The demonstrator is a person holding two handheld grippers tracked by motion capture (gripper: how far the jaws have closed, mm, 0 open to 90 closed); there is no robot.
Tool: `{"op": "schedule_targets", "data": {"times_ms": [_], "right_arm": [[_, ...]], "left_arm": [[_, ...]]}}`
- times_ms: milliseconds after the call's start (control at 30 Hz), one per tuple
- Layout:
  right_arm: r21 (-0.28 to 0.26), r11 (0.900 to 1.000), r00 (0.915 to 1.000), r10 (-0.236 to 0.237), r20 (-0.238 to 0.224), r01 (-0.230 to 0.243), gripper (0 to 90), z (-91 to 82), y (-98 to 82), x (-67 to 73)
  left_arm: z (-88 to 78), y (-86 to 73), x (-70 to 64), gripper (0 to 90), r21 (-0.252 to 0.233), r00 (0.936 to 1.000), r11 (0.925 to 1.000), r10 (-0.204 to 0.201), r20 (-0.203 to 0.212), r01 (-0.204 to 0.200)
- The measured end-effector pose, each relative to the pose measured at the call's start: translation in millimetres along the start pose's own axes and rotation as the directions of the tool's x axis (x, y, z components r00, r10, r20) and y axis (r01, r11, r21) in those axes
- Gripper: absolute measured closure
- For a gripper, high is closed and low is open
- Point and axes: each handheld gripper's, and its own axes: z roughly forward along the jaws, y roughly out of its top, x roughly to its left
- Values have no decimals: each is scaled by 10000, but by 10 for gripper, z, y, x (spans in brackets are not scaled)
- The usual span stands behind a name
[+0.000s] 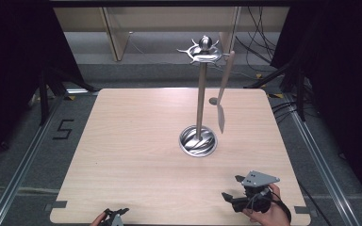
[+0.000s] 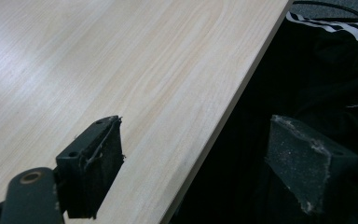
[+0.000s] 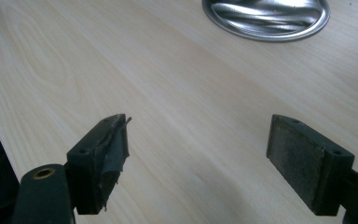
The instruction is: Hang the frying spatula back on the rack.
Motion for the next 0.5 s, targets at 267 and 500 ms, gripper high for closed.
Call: {"op": "schedule_targets", "data": {"times_ms": [267,500], "right_arm": [[239,9993,9995,-300,92,297,203,-22,-77,61],[362,9992,9997,-166,190,159,202,-56,-153,97]], "left_arm": [[-1,-2,-1,177,10,10000,10000,5,-16,-5],[-1,-1,-5,177,17,10000,10000,-1,22,1]]}}
